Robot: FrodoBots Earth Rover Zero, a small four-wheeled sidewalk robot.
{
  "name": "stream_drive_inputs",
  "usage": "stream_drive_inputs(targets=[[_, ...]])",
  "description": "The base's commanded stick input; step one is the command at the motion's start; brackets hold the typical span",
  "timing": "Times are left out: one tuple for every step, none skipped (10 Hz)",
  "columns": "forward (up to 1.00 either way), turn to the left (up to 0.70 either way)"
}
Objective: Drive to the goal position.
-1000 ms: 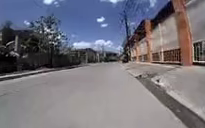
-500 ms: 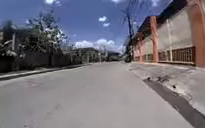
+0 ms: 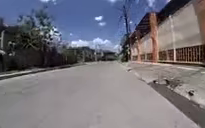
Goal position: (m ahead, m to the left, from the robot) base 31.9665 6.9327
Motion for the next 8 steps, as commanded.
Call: stream_drive_inputs(targets=[[1.0,0.0],[1.0,0.0],[1.0,0.0],[1.0,0.0],[1.0,0.0],[1.0,0.01],[1.0,-0.02],[1.0,-0.21]])
